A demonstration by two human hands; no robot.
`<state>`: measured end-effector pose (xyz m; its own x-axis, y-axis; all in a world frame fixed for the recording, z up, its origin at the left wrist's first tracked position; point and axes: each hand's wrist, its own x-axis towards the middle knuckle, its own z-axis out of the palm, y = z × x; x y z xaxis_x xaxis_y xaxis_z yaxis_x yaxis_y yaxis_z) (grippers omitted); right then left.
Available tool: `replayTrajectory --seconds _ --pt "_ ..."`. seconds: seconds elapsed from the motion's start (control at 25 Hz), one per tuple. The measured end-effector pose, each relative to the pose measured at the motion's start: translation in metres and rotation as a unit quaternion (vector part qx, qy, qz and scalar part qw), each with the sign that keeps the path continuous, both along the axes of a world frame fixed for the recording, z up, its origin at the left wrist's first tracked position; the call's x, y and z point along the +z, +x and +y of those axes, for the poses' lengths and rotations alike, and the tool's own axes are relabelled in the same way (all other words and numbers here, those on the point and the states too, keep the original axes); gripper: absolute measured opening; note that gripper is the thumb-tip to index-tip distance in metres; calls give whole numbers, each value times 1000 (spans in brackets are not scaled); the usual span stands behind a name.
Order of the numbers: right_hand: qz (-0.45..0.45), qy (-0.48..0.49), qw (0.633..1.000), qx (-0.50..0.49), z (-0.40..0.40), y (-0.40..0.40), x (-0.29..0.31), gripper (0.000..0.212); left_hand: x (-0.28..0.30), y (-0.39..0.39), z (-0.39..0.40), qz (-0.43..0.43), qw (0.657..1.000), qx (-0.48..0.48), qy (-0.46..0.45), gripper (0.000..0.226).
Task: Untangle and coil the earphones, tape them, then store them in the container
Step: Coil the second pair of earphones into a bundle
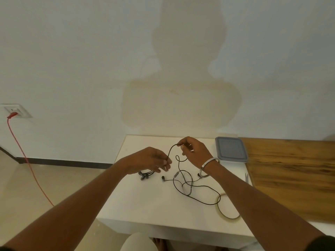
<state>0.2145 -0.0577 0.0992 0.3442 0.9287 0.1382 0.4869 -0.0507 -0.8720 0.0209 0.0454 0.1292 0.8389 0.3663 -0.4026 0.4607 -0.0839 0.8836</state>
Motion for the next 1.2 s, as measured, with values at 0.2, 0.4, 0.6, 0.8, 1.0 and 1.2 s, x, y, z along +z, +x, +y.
replayTrajectory --seconds 0.2,0.4,0.6,0.8,1.0,1.2 --pt "-39 -40 998 -2 -3 -5 -8 18 13 8 -5 -157 978 51 -130 18" --pt "66 -81 994 -28 -2 -7 -10 21 9 6 4 -147 974 171 -11 17" --pt "111 -76 991 2 -2 -9 -9 29 -8 0 2 -137 966 217 17 18" --pt "75 -145 985 52 -2 -17 -8 28 -7 7 -12 -169 967 183 62 15" --pt "62 -192 973 114 -1 -23 -10 27 -7 17 -23 -226 953 200 41 17" --pt "53 -228 965 118 1 -26 -16 26 -10 22 -24 -286 930 230 -23 18"
